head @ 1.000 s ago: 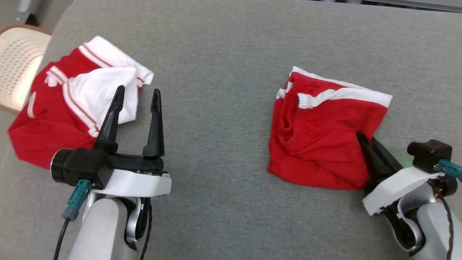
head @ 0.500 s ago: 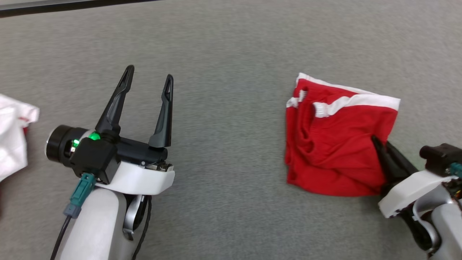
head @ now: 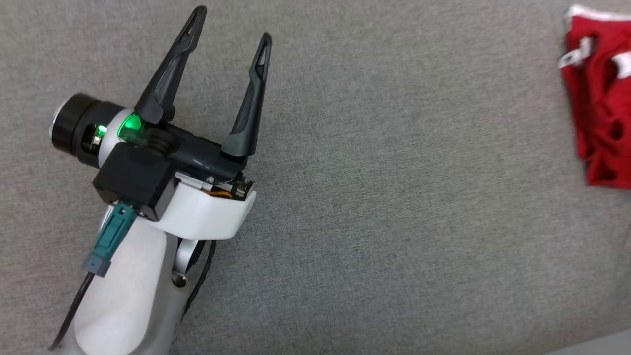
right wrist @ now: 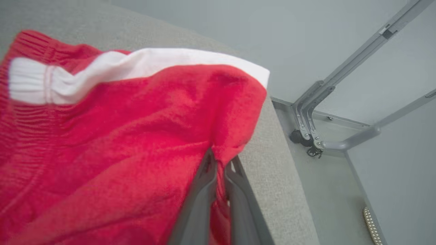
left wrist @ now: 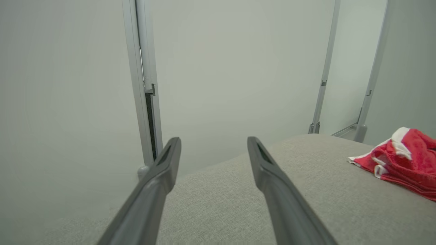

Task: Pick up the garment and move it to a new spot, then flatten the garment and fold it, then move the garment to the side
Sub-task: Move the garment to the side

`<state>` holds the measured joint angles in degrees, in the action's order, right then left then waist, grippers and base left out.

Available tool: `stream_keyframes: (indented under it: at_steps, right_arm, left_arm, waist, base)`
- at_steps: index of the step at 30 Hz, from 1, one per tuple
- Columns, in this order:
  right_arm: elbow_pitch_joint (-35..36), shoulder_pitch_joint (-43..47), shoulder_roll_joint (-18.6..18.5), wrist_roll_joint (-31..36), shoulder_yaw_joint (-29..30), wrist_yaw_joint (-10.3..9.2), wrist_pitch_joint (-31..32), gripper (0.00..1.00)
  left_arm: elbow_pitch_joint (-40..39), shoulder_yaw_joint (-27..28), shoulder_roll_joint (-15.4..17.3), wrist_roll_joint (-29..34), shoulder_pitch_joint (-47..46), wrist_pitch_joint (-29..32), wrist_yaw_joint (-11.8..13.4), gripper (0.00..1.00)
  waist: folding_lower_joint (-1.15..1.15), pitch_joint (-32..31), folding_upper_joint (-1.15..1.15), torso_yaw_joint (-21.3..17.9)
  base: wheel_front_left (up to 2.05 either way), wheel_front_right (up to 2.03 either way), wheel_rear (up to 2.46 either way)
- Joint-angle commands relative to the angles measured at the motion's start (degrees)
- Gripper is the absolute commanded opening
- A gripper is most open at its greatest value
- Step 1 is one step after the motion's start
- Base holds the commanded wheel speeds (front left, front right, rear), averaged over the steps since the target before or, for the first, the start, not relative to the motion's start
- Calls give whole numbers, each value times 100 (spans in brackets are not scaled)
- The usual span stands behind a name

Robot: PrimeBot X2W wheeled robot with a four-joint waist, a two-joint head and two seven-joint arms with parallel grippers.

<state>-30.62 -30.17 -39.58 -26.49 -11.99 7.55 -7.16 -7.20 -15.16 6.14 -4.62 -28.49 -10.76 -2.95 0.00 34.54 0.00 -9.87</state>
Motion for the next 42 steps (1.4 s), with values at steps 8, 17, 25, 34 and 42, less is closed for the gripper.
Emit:
stream_keyframes:
  at_steps: [8, 17, 25, 34, 42]
  right_arm:
    - [-1042, -1197, -587, 266, 2, -11, 76, 5]
    - [-2050, -1685, -93, 152, 481, -11, -486, 100]
    - [-1775, -922, 601, -491, 991, -11, -808, 100]
    - [94, 671, 1648, -103, 1700, -11, -806, 100]
    - [1515, 1610, 2387, 434, 1697, -11, -807, 100]
  left_arm:
    - [-72, -141, 56, 106, -524, -33, -85, 100]
    - [177, -88, 76, 4, -479, -135, 7, 100]
    - [401, 180, 179, -210, 16, -173, 202, 100]
    - [400, 572, 365, -453, 756, -80, 447, 100]
    - [493, 699, 306, -689, 1357, -41, 615, 100]
  waist:
    - [0, 755, 0, 365]
    - [0, 576, 0, 336]
    - [0, -46, 0, 117]
    - [0, -782, 0, -47]
    - [0, -1298, 0, 159]
  base:
    - [0, 0, 0]
    - [0, 0, 0]
    - [0, 0, 0]
    - [0, 0, 0]
    - [0, 0, 0]
